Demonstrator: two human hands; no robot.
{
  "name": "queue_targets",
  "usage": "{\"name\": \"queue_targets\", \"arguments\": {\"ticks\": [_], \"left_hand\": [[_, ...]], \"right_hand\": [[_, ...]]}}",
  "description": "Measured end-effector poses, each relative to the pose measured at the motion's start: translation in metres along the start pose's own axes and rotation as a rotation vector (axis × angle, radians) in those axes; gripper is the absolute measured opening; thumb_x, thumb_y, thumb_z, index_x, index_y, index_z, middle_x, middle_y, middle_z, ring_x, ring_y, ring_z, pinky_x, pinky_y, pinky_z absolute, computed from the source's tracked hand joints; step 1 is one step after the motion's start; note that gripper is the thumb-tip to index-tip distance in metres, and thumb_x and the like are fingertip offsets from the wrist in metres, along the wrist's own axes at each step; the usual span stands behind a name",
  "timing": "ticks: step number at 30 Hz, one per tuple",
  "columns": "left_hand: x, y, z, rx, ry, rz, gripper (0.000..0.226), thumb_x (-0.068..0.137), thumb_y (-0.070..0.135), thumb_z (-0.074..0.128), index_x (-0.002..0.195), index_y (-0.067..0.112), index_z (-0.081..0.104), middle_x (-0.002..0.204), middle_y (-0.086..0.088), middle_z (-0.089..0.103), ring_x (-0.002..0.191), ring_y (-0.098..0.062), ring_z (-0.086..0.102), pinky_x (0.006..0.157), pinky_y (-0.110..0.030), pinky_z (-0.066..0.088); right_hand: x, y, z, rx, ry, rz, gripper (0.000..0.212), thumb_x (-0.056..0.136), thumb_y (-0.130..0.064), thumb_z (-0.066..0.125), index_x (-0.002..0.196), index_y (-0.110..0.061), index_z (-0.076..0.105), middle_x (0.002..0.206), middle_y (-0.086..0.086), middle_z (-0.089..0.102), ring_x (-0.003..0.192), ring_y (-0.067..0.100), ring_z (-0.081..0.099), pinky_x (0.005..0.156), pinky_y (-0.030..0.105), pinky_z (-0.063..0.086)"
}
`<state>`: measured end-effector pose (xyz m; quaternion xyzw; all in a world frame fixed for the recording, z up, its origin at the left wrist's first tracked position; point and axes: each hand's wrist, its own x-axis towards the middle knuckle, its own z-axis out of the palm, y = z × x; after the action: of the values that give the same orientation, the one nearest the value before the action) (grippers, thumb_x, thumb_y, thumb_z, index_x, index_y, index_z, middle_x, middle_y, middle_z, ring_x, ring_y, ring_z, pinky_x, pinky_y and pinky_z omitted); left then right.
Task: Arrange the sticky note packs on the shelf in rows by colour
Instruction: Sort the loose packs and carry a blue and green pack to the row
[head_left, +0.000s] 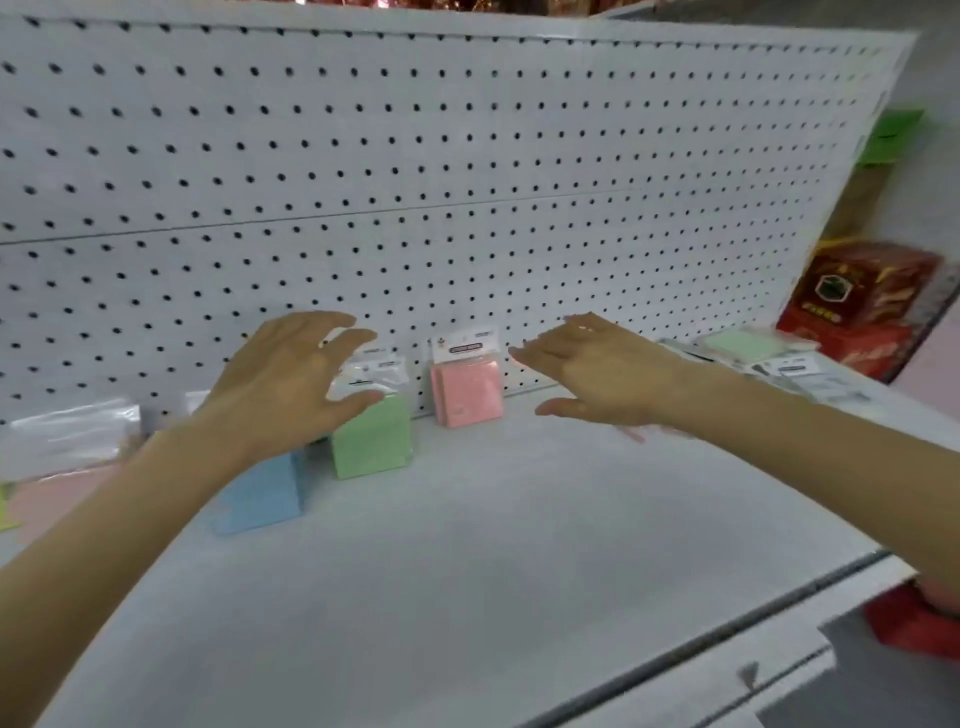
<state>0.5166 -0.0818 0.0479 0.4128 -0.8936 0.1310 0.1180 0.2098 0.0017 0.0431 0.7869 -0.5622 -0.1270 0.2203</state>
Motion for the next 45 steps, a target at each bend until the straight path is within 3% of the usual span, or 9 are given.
{"name": "queue_targets", "arguments": {"ticks": [4, 9, 16, 22, 27, 32, 37, 42, 45], "left_hand": [[0.054, 0.080, 0.019, -0.093, -0.040, 0.040, 0.091, 0.070, 0.078, 0.018, 0.142, 0.028, 0.040, 0.150, 0.000, 0.038, 0.137, -0.024, 0.034, 0.113, -0.038, 0.022], [0.103, 0.171, 0.052, -0.130, -0.101, 0.104, 0.105, 0.065, 0.088, -0.003, 0.145, 0.031, 0.034, 0.153, 0.003, 0.033, 0.139, -0.021, 0.031, 0.115, -0.035, 0.020], [0.131, 0.273, 0.097, -0.270, -0.171, 0.149, 0.103, 0.069, 0.088, -0.001, 0.146, 0.029, 0.034, 0.154, 0.003, 0.030, 0.140, -0.019, 0.031, 0.114, -0.033, 0.021], [0.148, 0.316, 0.117, -0.312, -0.215, 0.129, 0.110, 0.066, 0.089, -0.010, 0.150, 0.026, 0.024, 0.159, 0.001, 0.016, 0.146, -0.016, 0.016, 0.118, -0.033, 0.009], [0.152, 0.333, 0.135, -0.361, -0.404, -0.079, 0.082, 0.088, 0.066, 0.022, 0.153, 0.021, -0.002, 0.161, 0.001, -0.005, 0.147, -0.012, -0.005, 0.120, -0.036, 0.000], [0.127, 0.337, 0.133, -0.411, -0.388, -0.121, 0.095, 0.079, 0.081, 0.009, 0.152, 0.022, -0.003, 0.159, 0.005, -0.010, 0.146, -0.009, -0.009, 0.119, -0.033, -0.003], [0.060, 0.349, 0.127, -0.332, -0.360, -0.056, 0.100, 0.063, 0.085, -0.020, 0.146, 0.030, -0.014, 0.153, 0.015, -0.019, 0.142, -0.002, -0.018, 0.113, -0.022, -0.012], [0.014, 0.352, 0.111, -0.460, -0.180, -0.057, 0.087, 0.084, 0.075, -0.003, 0.146, 0.026, 0.035, 0.155, 0.007, 0.025, 0.138, -0.008, 0.019, 0.104, -0.019, 0.010], [0.023, 0.343, 0.105, -0.569, -0.056, -0.317, 0.081, 0.082, 0.074, 0.012, 0.139, 0.026, 0.046, 0.144, 0.003, 0.042, 0.130, -0.015, 0.028, 0.099, -0.023, 0.015]], "right_hand": [[-0.061, 0.077, 0.039, -0.053, -0.137, 0.083, 0.074, 0.095, -0.059, 0.025, 0.151, -0.017, 0.001, 0.147, 0.002, 0.039, 0.138, 0.019, 0.028, 0.117, 0.037, 0.008], [-0.135, 0.162, 0.099, 0.044, -0.292, 0.180, 0.093, 0.078, -0.077, 0.002, 0.151, -0.021, 0.007, 0.158, 0.004, 0.018, 0.141, 0.022, 0.026, 0.117, 0.041, 0.015], [-0.196, 0.218, 0.167, 0.325, -0.473, 0.243, 0.073, 0.090, -0.066, 0.025, 0.151, -0.031, 0.007, 0.159, -0.004, 0.009, 0.143, 0.020, 0.020, 0.114, 0.035, 0.023], [-0.202, 0.218, 0.198, 0.534, -0.374, 0.158, 0.069, 0.092, -0.062, 0.031, 0.150, -0.037, 0.005, 0.159, -0.013, 0.002, 0.145, 0.012, 0.012, 0.118, 0.032, 0.016], [-0.195, 0.188, 0.209, 0.616, -0.212, 0.114, 0.086, 0.080, -0.074, 0.007, 0.151, -0.026, 0.005, 0.159, -0.007, -0.004, 0.146, 0.009, -0.001, 0.112, 0.017, -0.003], [-0.196, 0.159, 0.231, 0.781, -0.182, 0.232, 0.114, 0.061, -0.089, -0.012, 0.152, -0.024, 0.009, 0.159, -0.007, -0.002, 0.145, 0.005, -0.007, 0.114, 0.020, -0.009], [-0.228, 0.130, 0.223, 0.714, -0.073, 0.126, 0.098, 0.073, -0.082, -0.006, 0.151, -0.025, 0.012, 0.157, -0.011, 0.000, 0.143, 0.001, -0.004, 0.114, 0.017, -0.007], [-0.259, 0.125, 0.199, 0.927, 0.000, 0.099, 0.081, 0.081, -0.078, 0.013, 0.138, -0.030, 0.045, 0.146, -0.016, 0.037, 0.133, 0.002, 0.028, 0.109, 0.014, 0.012], [-0.248, 0.134, 0.197, 1.098, 0.072, 0.413, 0.060, 0.076, -0.070, 0.046, 0.121, -0.032, 0.059, 0.115, -0.013, 0.050, 0.111, 0.007, 0.036, 0.095, 0.023, 0.030]]}}
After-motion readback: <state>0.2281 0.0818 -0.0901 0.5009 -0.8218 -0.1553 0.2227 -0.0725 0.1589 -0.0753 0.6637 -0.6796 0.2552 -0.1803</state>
